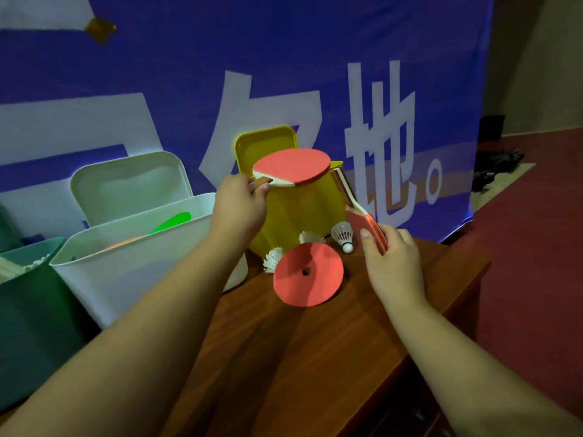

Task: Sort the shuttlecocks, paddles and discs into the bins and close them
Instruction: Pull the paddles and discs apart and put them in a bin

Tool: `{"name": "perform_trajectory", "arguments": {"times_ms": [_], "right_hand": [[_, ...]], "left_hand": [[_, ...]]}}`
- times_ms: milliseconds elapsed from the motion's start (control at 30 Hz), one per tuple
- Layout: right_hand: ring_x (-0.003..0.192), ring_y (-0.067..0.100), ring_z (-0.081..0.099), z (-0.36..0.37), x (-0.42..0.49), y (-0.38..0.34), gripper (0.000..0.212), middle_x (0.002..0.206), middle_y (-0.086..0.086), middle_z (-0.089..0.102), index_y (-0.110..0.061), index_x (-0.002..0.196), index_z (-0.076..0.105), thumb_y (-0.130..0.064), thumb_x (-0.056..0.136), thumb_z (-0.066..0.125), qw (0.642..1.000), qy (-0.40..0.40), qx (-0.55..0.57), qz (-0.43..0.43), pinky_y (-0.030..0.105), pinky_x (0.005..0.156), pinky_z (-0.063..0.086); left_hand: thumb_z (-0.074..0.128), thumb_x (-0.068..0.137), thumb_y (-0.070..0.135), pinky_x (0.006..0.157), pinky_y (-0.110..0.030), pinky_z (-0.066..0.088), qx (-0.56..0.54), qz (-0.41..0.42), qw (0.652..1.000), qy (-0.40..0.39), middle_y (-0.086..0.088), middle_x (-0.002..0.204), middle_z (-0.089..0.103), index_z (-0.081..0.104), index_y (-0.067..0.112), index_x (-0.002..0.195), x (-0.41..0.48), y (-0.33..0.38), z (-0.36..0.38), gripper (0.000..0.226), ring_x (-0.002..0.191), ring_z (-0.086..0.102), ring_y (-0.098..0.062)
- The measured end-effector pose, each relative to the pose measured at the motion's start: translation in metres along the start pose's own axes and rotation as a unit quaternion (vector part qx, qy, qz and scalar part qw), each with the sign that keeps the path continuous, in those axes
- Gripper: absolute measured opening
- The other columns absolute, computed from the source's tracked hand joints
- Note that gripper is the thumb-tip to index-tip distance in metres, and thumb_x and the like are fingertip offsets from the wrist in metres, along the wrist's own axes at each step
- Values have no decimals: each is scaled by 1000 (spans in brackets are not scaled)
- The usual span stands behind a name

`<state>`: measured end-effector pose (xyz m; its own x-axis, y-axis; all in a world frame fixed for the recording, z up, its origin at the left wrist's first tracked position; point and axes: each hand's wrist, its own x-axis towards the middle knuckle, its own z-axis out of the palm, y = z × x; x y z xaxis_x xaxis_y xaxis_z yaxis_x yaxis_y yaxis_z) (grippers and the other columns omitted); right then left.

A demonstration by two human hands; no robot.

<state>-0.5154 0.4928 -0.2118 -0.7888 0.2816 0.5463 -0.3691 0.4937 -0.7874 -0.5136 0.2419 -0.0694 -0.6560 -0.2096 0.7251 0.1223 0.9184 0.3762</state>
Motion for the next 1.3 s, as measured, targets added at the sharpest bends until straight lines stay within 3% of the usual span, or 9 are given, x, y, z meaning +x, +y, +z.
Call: {"name": "perform_trajectory", "arguments": {"times_ms": [67, 133, 200, 367, 500, 700, 900, 1067, 1300], "right_hand": [[99, 7, 58, 0, 0, -1, 37, 117, -6, 57, -25, 133, 61, -46, 103, 59, 1000, -4, 15, 16, 18, 73, 46], [91, 1, 58, 1, 0, 0, 33, 115, -9, 57, -25, 131, 59, -41, 103, 62, 999, -11, 33, 26, 11, 67, 43], [88, -3, 58, 1, 0, 1, 29, 112, -11, 57, -26, 127, 57, -40, 102, 63, 999, -11, 38, 30, 10, 62, 43], [95, 7, 59, 7, 1, 4, 24, 106, -12, 57, -27, 115, 57, -46, 100, 62, 999, -15, 27, 10, 24, 71, 51], [96, 8, 59, 9, 1, 5, 24, 104, -17, 54, -30, 113, 55, -49, 100, 62, 1000, -22, 20, 6, 31, 74, 57], [94, 8, 60, 10, 1, 4, 21, 101, -14, 55, -30, 108, 54, -47, 100, 64, 999, -17, 31, 5, 32, 73, 56], [89, 7, 60, 6, -1, 1, 27, 105, -13, 55, -27, 116, 52, -42, 98, 67, 998, -15, 52, 26, 23, 66, 48], [92, 0, 59, 4, -3, -3, 24, 114, -11, 55, -28, 120, 57, -34, 99, 66, 999, -17, 42, 3, 16, 66, 46], [105, 8, 56, 3, -5, -3, 27, 106, -14, 66, -32, 128, 71, -40, 103, 62, 997, 6, -49, -59, 12, 78, 40]], "left_hand": [[58, 104, 39, 52, -32, 24, 14, -21, 1000, -5, -13, 87, 59, 63, 5, 91, 25, 1, 17, 37, 72, 50, -27], [57, 105, 43, 57, -34, 38, 21, -51, 998, -22, -14, 90, 61, 63, 5, 94, 48, -2, 37, 40, 76, 54, -28], [55, 103, 50, 80, -43, 52, 60, -85, 994, -37, -17, 102, 66, 67, 5, 102, 68, -8, 57, 47, 95, 60, -37], [52, 104, 51, 99, -52, 45, 115, -132, 980, -99, -18, 124, 64, 69, 8, 121, 98, -8, 80, 50, 125, 47, -40], [52, 103, 33, 111, -58, 38, 103, -139, 973, -156, -16, 149, 50, 54, 30, 148, 102, -10, 89, 45, 140, 38, -41], [46, 100, 21, 102, -54, 50, 106, -64, 987, -105, -16, 135, 62, 69, 18, 132, 89, -19, 89, 39, 126, 50, -40], [53, 95, 12, 103, -47, 44, -8, 25, 1000, -2, -9, 127, 64, 70, 14, 122, 21, -6, 71, 32, 124, 51, -31], [58, 93, 13, 102, -42, 47, -13, 93, 990, -104, -4, 123, 62, 66, 15, 123, -52, -23, 88, 32, 119, 52, -24], [49, 104, 45, 96, -46, 49, 45, 96, 973, -206, -4, 121, 64, 61, 17, 128, -79, -41, 110, 39, 114, 56, -28]]}}
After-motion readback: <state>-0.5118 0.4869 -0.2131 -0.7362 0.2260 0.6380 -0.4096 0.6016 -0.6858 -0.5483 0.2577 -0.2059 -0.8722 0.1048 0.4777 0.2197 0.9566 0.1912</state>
